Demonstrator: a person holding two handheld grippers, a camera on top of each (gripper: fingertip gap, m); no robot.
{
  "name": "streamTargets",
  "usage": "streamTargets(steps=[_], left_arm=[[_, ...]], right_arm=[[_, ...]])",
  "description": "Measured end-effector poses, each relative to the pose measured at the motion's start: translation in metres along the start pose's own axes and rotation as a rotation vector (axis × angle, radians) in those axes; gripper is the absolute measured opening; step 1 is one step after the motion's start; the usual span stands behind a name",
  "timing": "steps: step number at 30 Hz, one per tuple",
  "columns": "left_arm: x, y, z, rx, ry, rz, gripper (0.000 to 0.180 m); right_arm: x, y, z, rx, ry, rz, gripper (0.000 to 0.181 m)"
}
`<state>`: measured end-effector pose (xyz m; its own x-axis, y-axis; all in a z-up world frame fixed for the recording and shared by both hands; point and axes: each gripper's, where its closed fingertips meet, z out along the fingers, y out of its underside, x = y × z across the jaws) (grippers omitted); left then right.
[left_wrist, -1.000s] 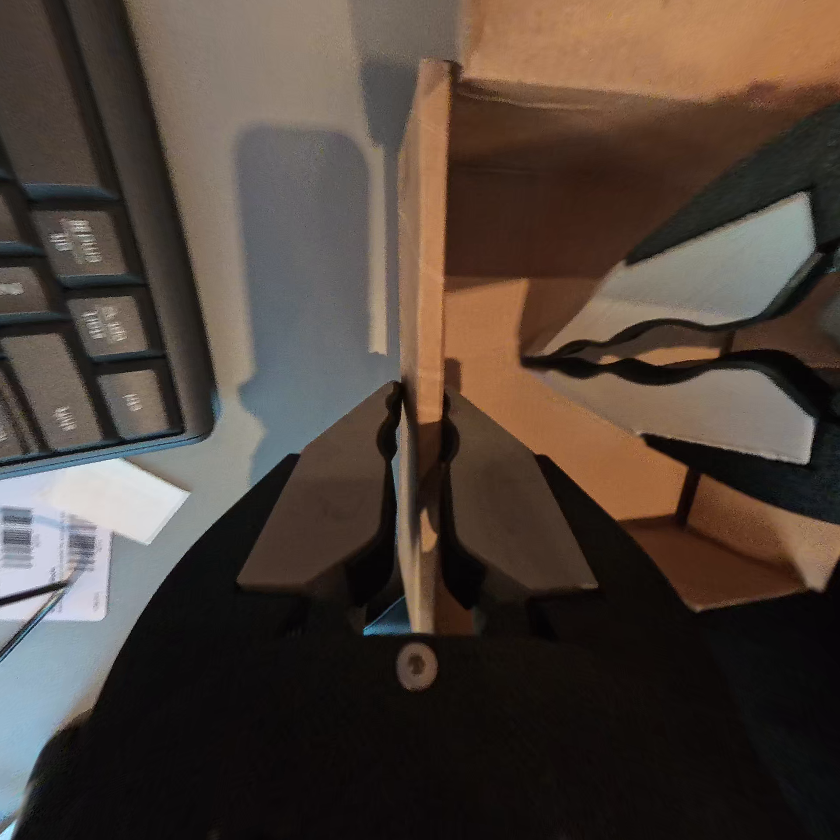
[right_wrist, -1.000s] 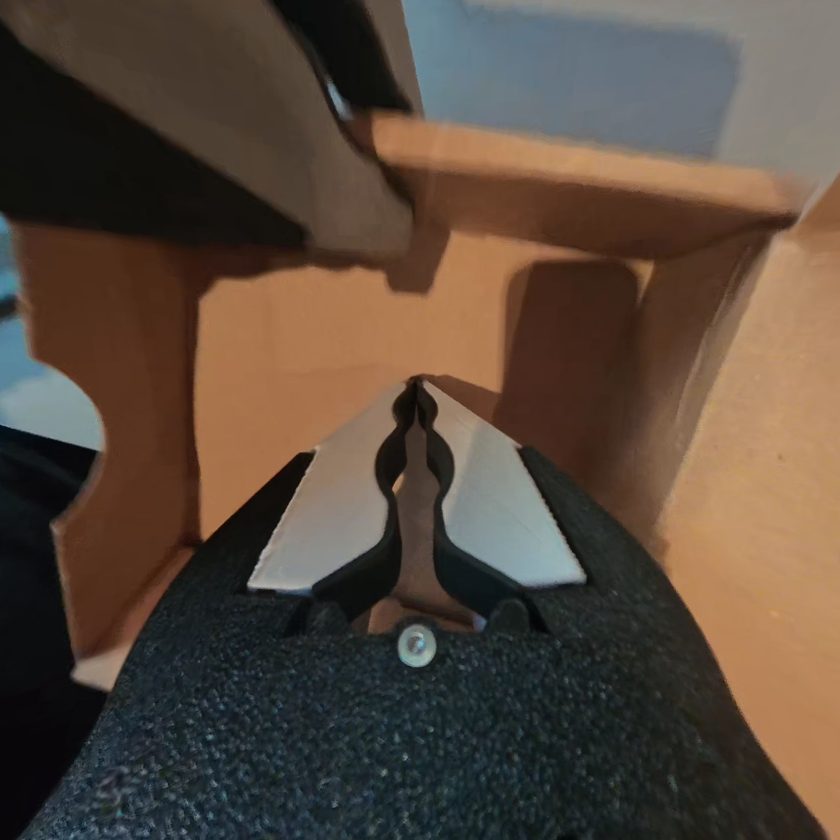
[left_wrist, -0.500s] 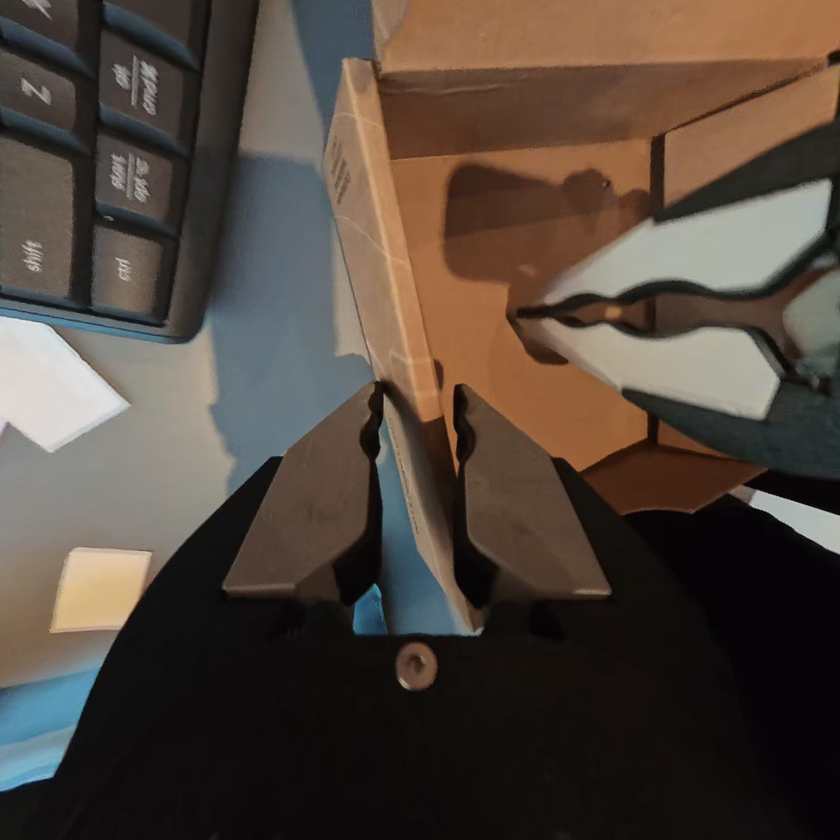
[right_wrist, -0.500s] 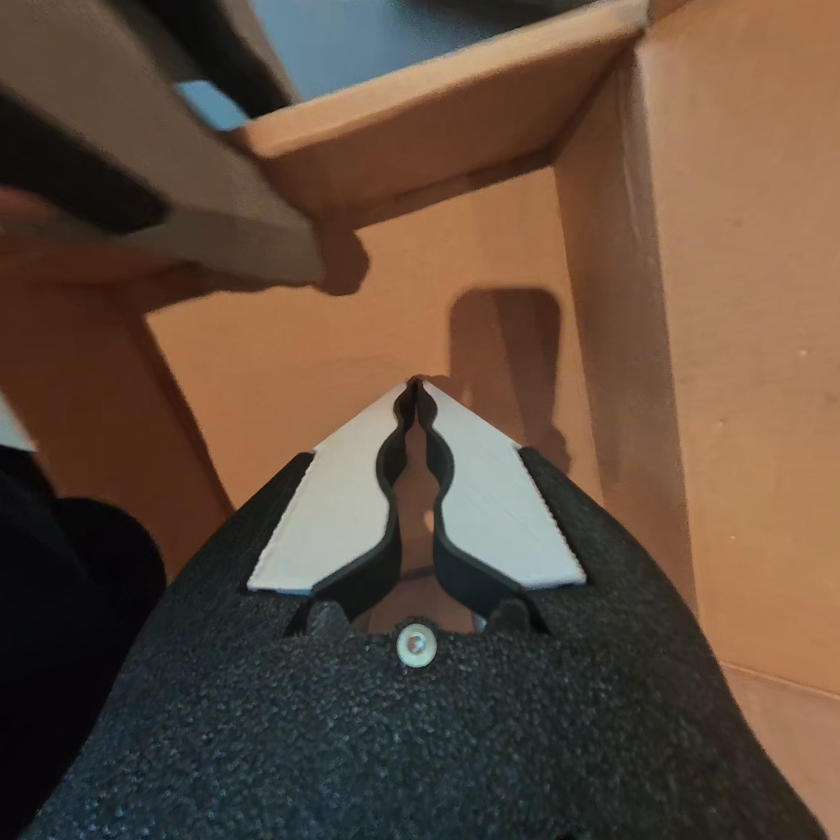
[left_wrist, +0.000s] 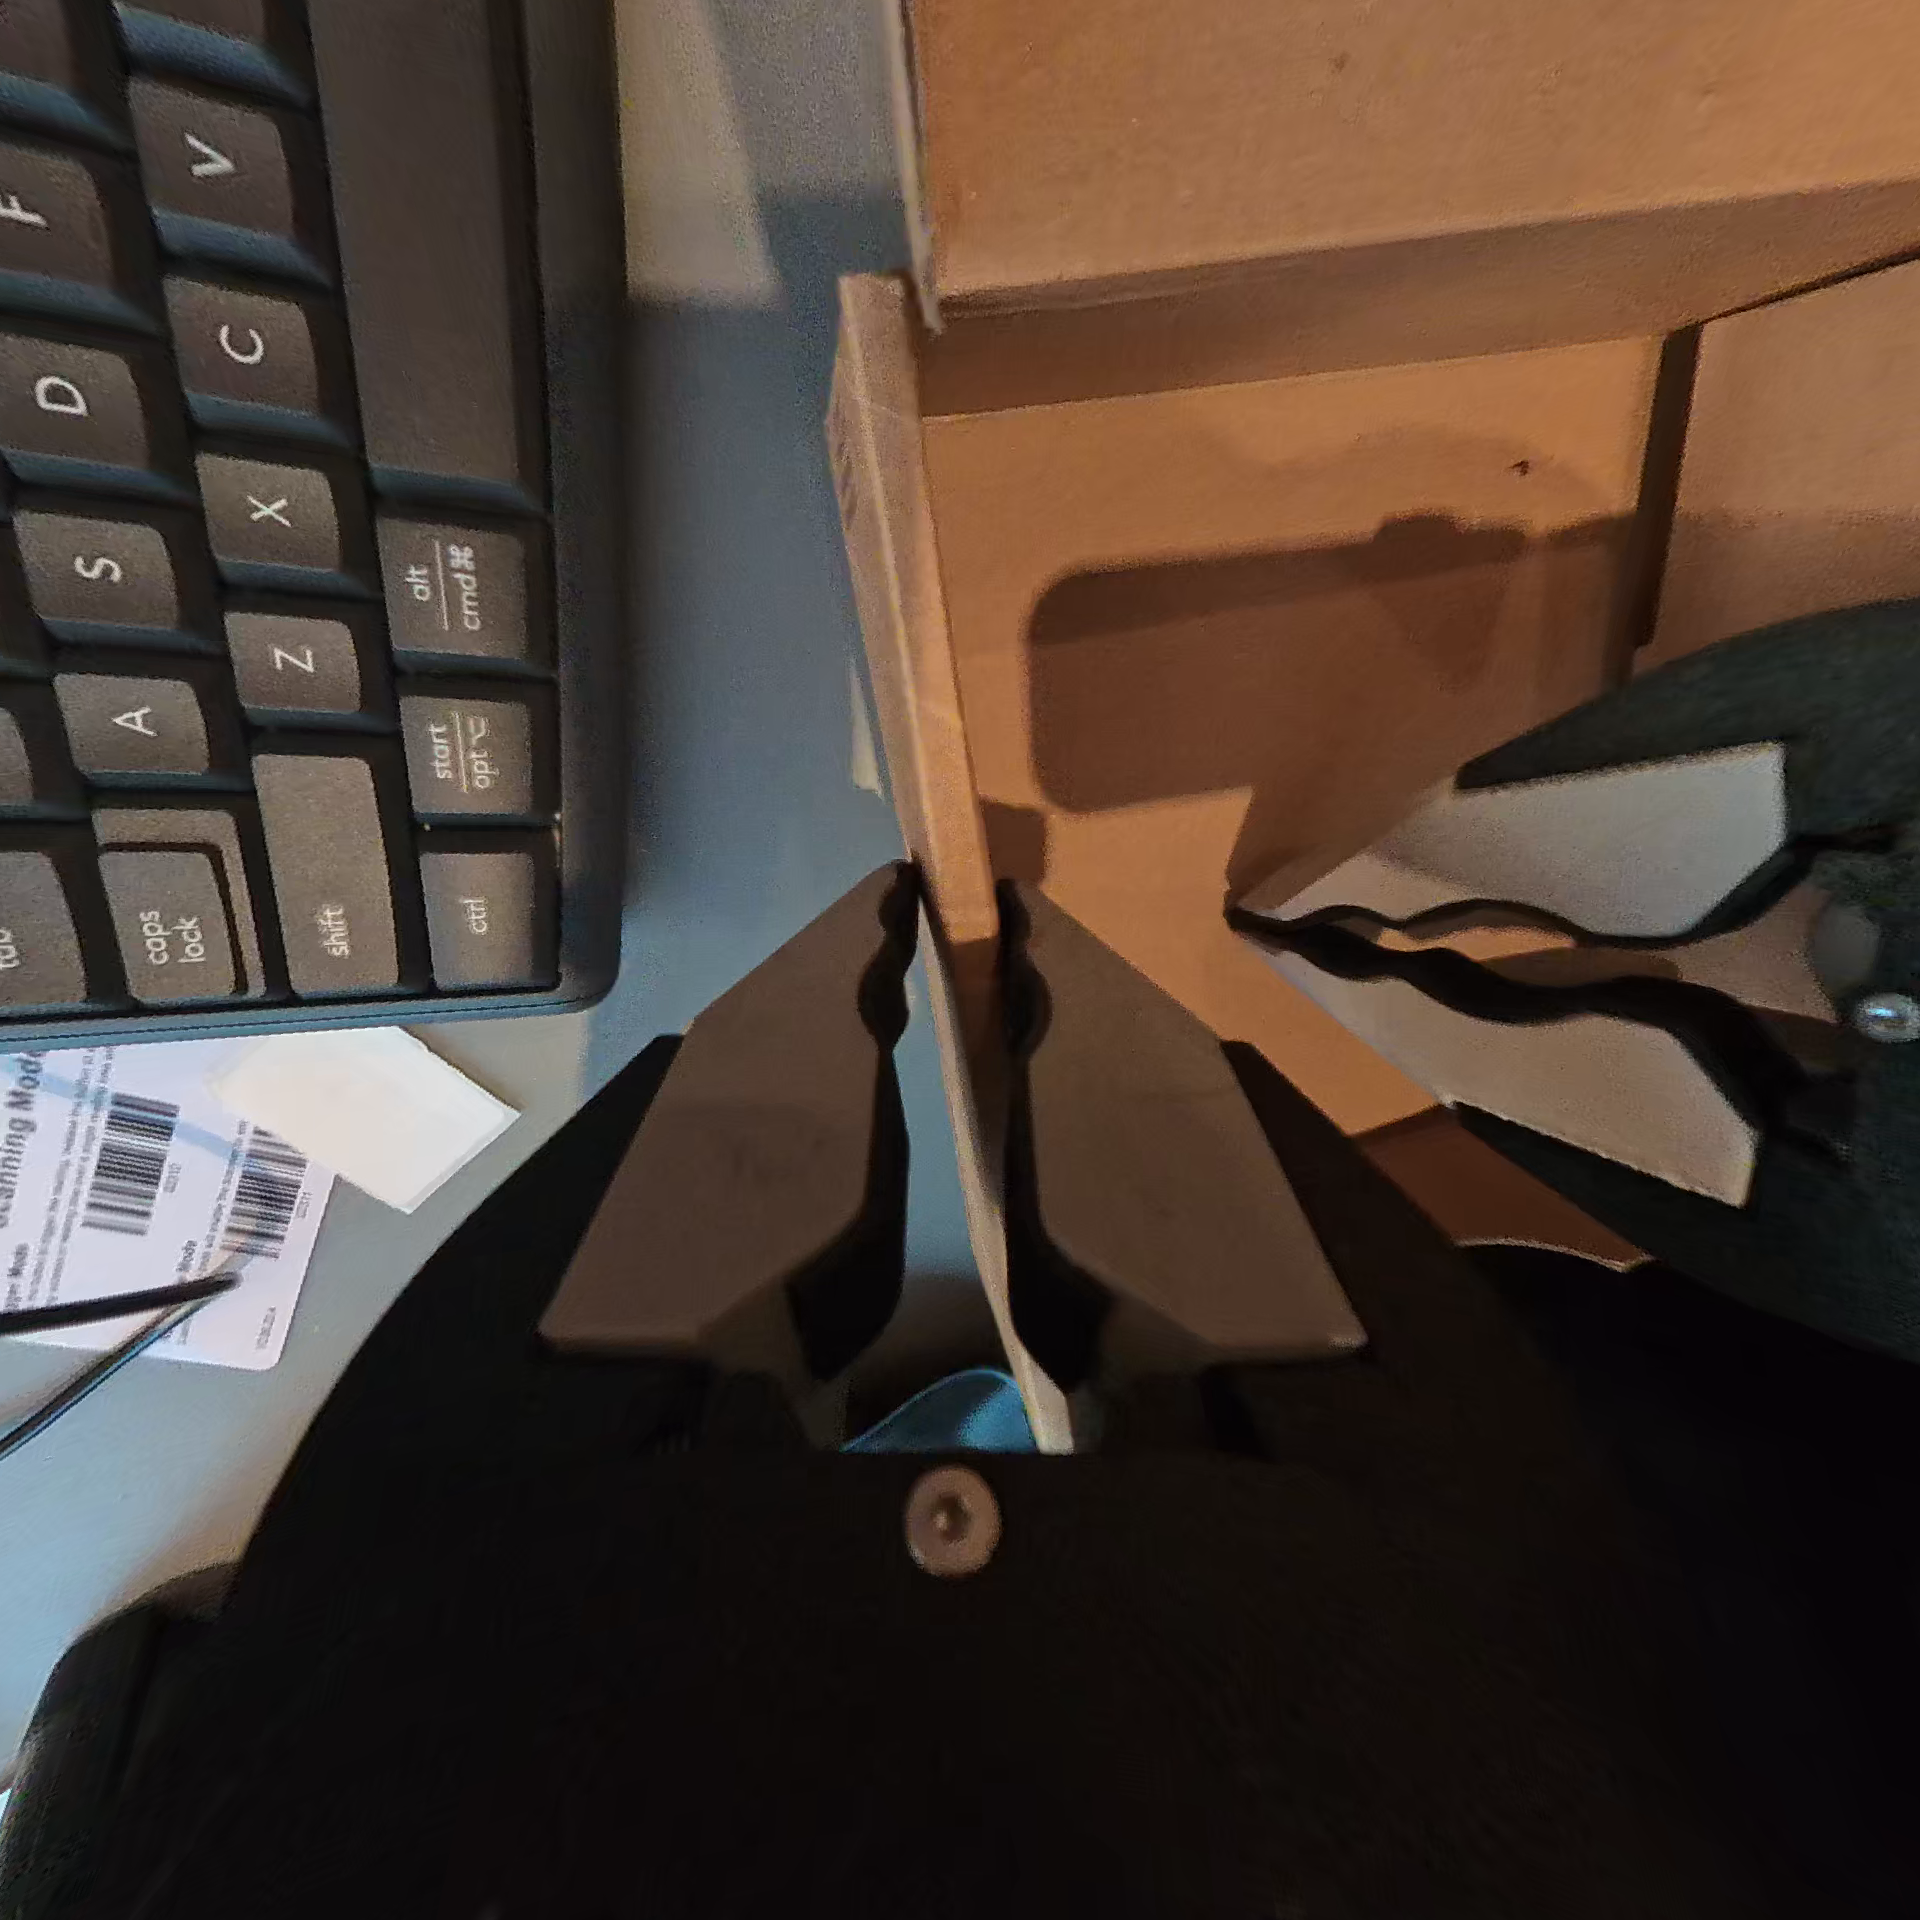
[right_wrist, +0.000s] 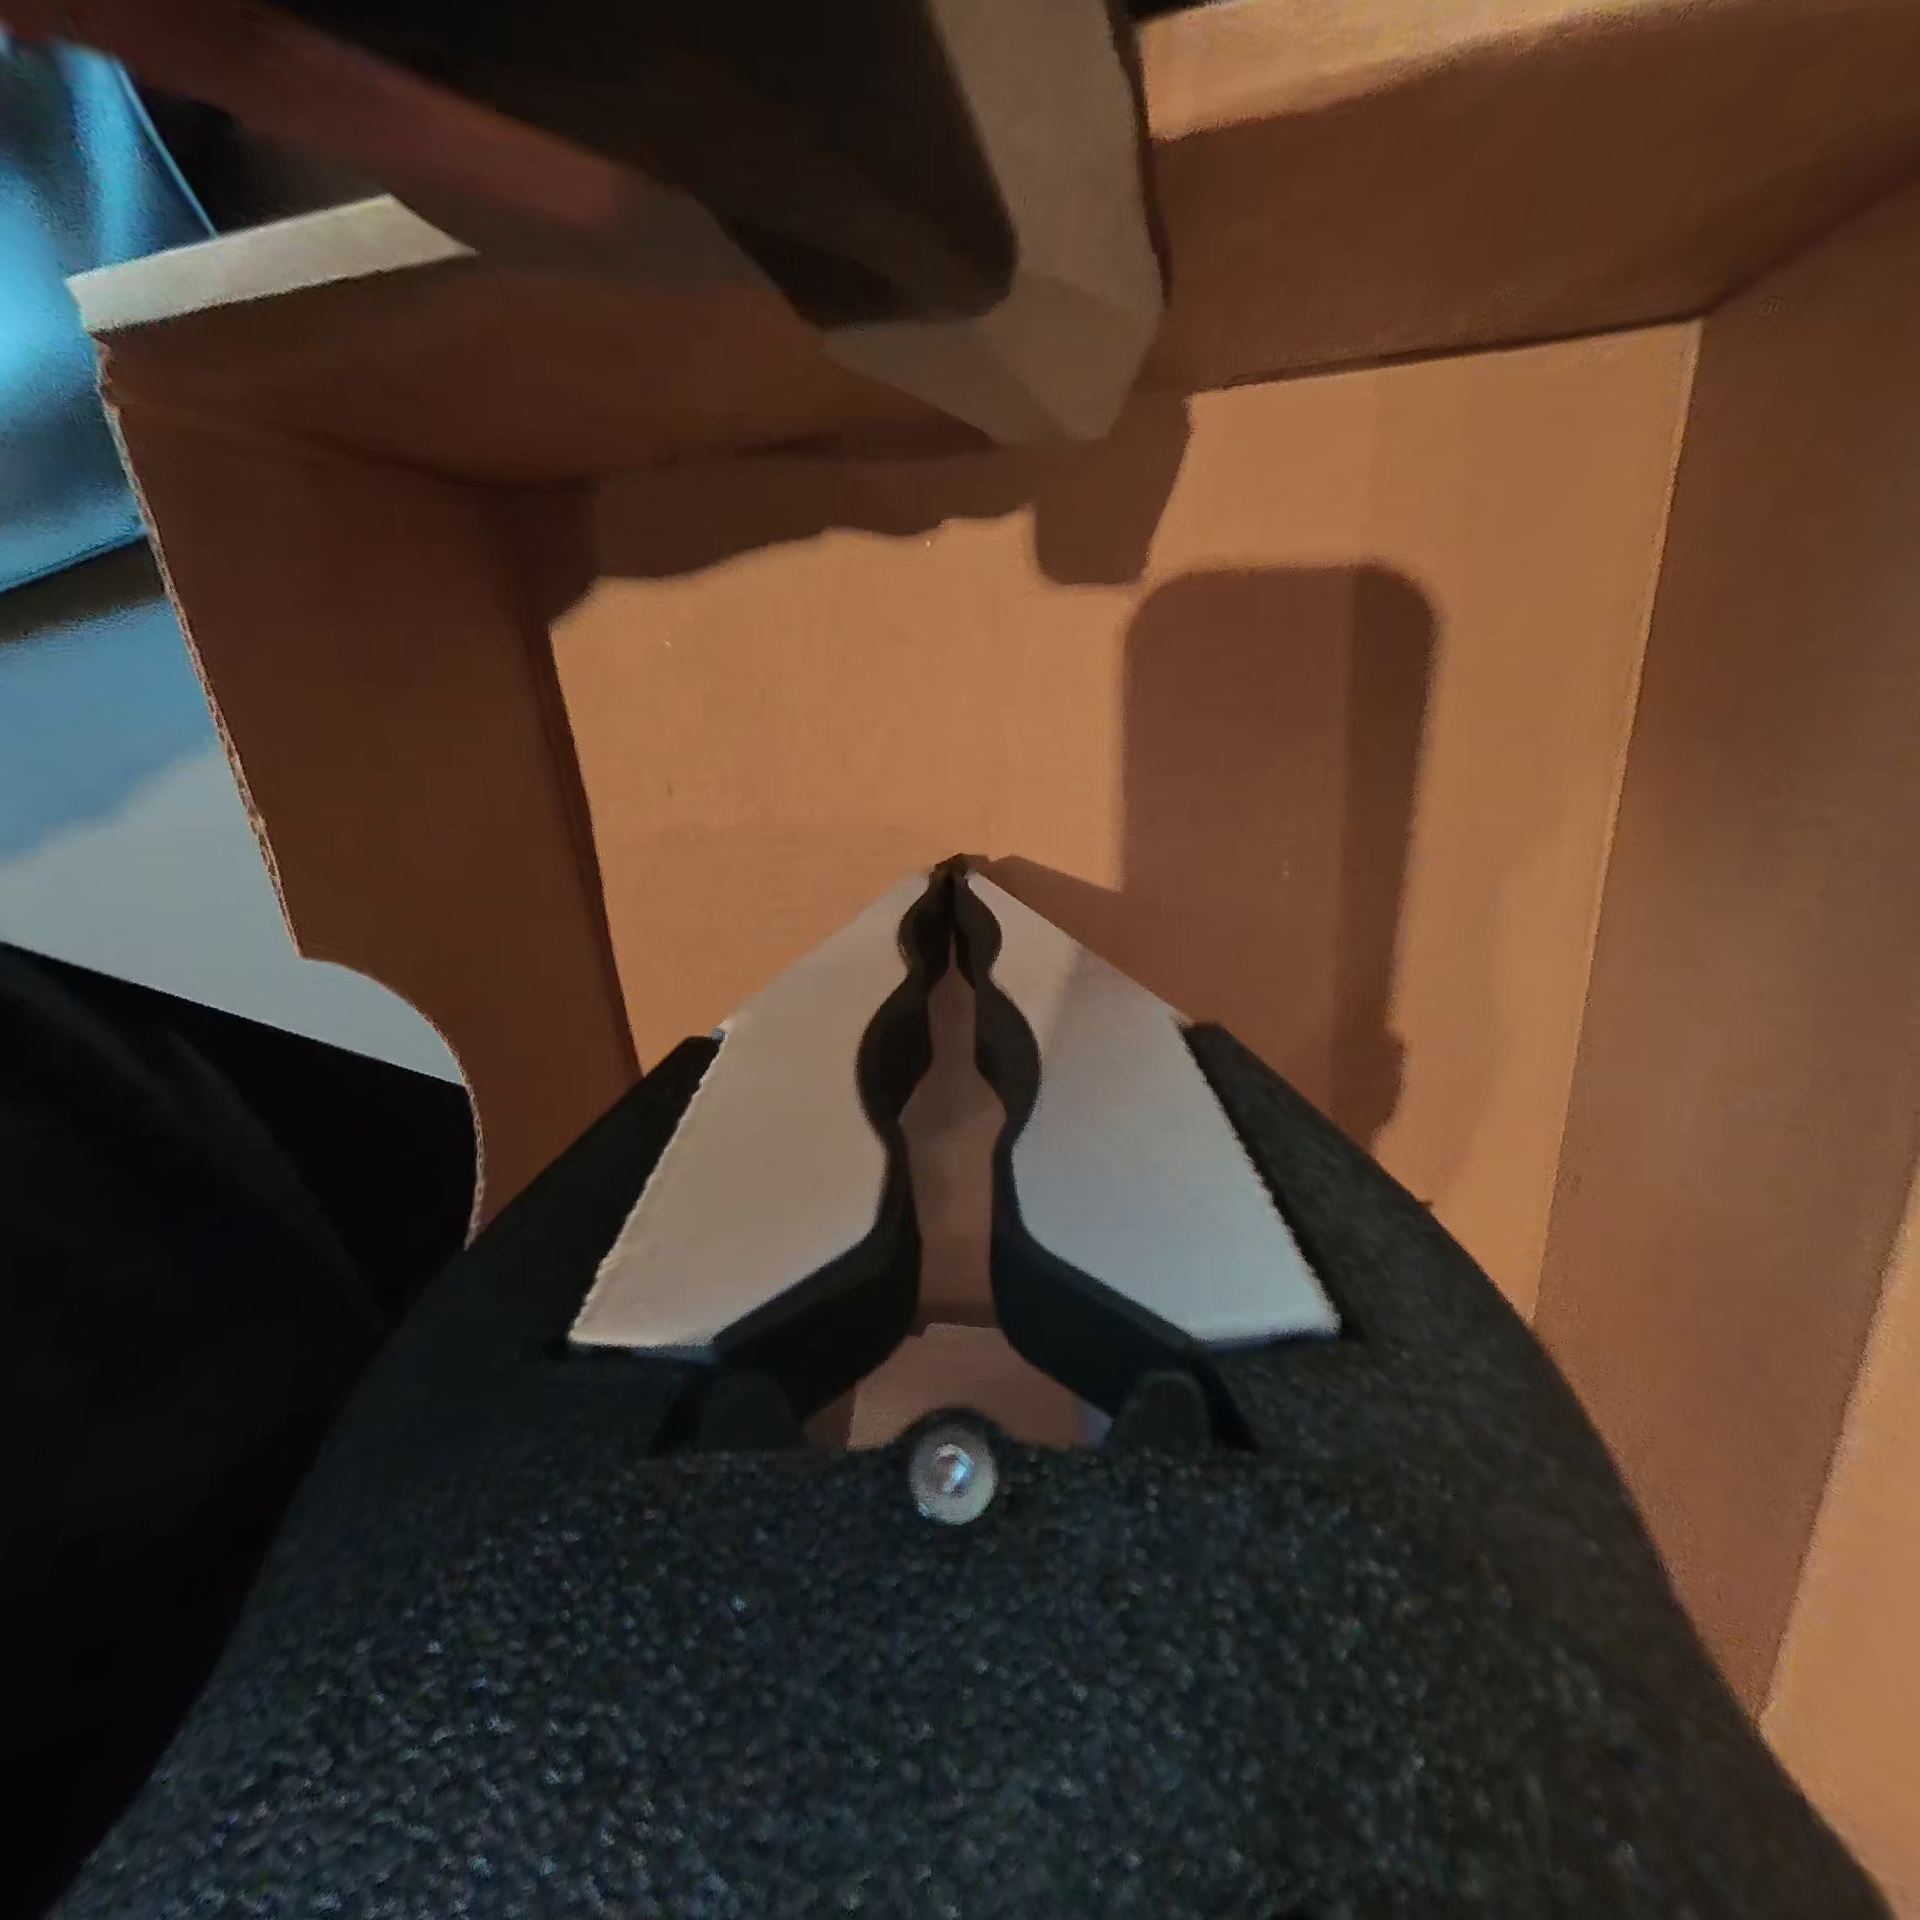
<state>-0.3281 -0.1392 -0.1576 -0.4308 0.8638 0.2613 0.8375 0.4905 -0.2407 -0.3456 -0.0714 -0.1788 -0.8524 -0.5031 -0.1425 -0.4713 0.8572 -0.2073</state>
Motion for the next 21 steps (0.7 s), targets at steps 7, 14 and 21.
streamTargets(steps=[7, 14, 21], left_arm=[[0.008, -0.006, -0.005, 0.022, 0.189, 0.040, 0.014], [0.007, -0.007, -0.004, 0.070, 0.325, -0.179, 0.023], [0.014, 0.003, -0.026, 0.151, 0.355, -0.145, 0.029]], right_arm=[[0.001, 0.001, 0.000, -0.093, -0.062, 0.040, 0.000], [0.002, -0.001, 0.000, -0.004, -0.051, 0.017, 0.000], [0.003, -0.001, -0.029, 0.174, -0.116, 0.131, 0.006]])
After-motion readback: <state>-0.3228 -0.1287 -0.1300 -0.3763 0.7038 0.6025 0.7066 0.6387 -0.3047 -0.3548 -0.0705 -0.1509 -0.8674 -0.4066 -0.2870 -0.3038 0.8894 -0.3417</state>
